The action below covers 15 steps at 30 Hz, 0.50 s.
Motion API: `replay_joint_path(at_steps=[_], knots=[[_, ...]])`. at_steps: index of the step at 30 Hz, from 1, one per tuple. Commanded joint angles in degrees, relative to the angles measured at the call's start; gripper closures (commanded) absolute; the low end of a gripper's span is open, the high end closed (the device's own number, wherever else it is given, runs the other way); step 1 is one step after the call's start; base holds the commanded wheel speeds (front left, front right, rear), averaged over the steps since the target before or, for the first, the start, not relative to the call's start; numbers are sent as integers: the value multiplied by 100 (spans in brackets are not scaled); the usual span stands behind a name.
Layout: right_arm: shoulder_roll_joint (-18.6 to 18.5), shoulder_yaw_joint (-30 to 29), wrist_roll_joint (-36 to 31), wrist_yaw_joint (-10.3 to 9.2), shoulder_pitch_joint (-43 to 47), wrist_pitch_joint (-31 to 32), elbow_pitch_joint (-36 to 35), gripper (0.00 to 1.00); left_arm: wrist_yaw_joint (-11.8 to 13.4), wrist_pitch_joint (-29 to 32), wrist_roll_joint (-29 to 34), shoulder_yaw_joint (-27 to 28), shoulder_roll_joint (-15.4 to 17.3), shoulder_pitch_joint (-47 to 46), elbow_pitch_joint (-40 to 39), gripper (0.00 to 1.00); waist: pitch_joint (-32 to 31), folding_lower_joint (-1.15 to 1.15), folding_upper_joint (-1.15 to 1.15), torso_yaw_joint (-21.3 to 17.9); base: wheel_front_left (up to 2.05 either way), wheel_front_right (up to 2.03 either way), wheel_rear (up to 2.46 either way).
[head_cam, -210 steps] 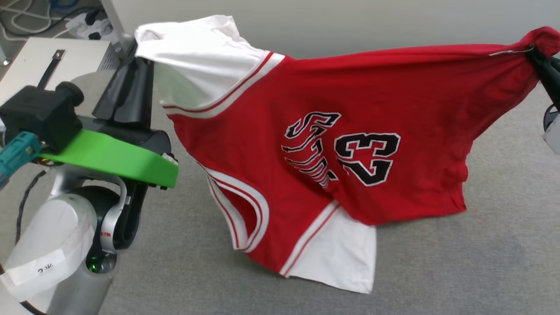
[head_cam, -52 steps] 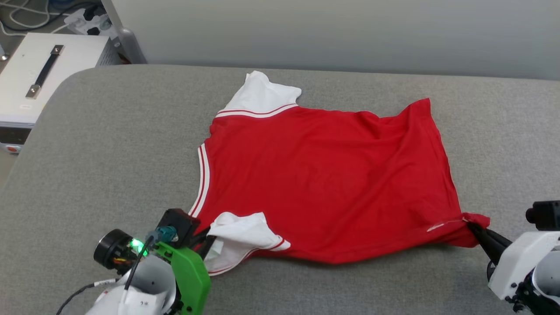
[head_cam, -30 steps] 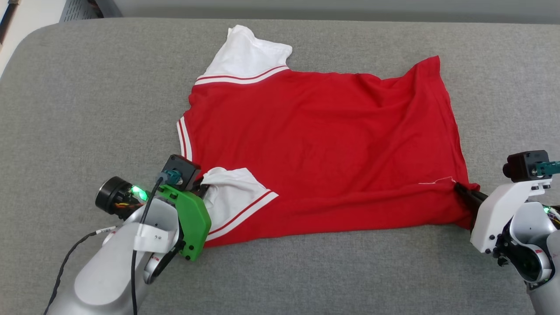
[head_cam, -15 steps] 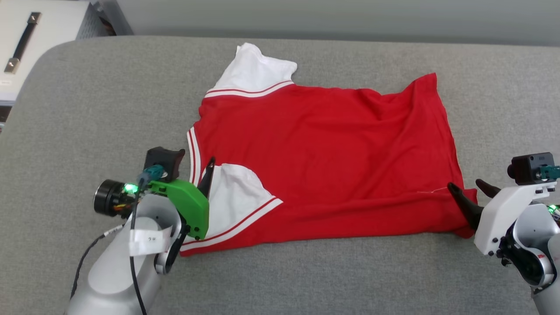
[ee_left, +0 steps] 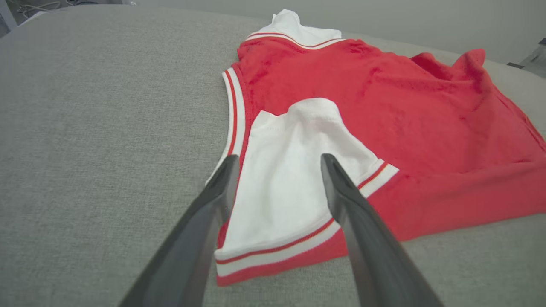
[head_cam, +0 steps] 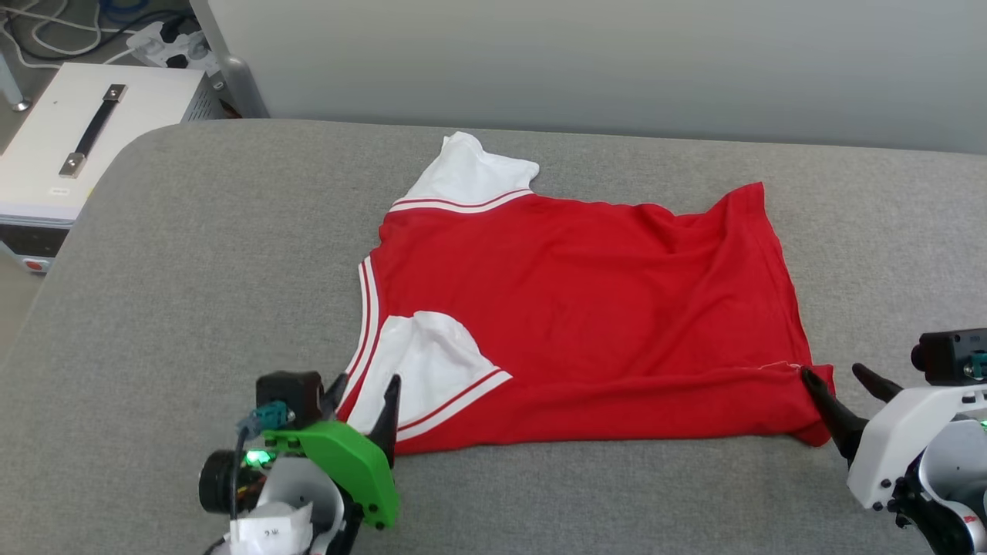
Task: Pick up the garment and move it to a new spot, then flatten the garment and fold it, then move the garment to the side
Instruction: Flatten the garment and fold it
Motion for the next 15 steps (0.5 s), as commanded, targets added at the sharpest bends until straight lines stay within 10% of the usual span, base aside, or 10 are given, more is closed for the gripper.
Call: replay_joint_path(at_steps=[1, 15], knots=[[60, -65, -63, -6, 107, 45, -86, 0, 52, 71, -20, -31, 31, 172, -134, 0, -14, 0, 0, 17, 0, 0, 0], [246, -375, -302, -6, 307, 341, -579, 0, 785, 1081, 32, -74, 369, 544, -638, 0, 315, 0, 0, -53, 0, 0, 0]])
